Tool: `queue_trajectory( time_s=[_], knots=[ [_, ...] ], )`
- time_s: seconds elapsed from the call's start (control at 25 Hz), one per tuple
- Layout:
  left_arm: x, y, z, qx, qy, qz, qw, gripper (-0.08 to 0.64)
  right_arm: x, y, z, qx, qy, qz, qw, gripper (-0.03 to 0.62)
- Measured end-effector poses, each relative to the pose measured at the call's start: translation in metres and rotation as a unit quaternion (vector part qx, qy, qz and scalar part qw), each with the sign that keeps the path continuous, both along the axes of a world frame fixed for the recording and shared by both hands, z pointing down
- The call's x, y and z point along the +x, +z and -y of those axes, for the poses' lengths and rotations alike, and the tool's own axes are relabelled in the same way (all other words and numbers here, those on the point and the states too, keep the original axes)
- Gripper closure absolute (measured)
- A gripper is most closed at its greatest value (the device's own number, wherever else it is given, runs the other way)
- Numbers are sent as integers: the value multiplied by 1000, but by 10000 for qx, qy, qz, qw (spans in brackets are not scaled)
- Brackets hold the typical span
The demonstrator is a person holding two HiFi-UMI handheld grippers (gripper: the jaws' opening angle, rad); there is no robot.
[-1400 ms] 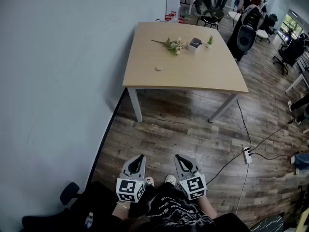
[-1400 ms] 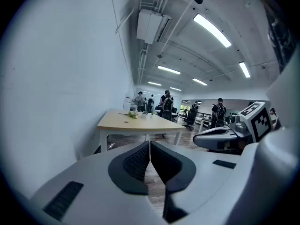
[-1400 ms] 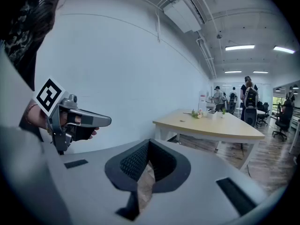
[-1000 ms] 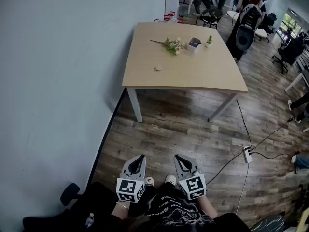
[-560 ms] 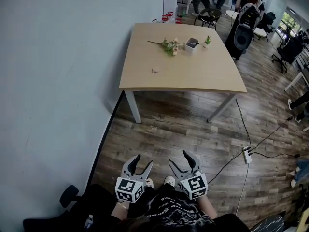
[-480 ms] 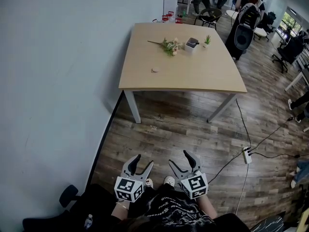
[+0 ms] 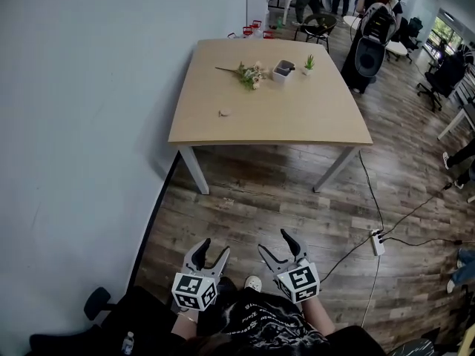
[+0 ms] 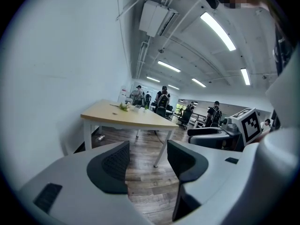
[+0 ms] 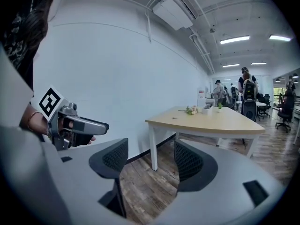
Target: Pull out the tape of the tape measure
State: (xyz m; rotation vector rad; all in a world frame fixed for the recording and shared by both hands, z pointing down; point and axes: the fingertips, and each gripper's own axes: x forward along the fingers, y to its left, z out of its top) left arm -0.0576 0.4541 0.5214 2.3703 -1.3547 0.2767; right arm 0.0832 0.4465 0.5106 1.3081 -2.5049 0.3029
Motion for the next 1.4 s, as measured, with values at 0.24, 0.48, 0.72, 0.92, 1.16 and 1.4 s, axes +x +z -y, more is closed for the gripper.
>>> queue_trajectory(
  time_s=[0.24,0.48,0.72,0.92,1.16,1.4],
  knots=[
    [17,3,21,-52,19,-114,9999,316,7,5,21,13,-140,-41,9999,287],
    [18,-1,62,66,219,-149,9996,316,0,5,55,20,-39,-36,10000,287],
    [13,-3,129,104,505,-260,9983,316,-14,2,115,84,108,-123,9998,287],
    [-5,-7,185,13,674,-337,9972,318,-29,-1,162,26,417,-76,9991,287],
    [-27,-7,241,142,1102,121,9937,318,-56,5,206,-109,596,-61,9981,287],
    [-44,-2,287,189,1298,121,9913,318,-78,17,242,-197,751,-39,9970,287]
  ],
)
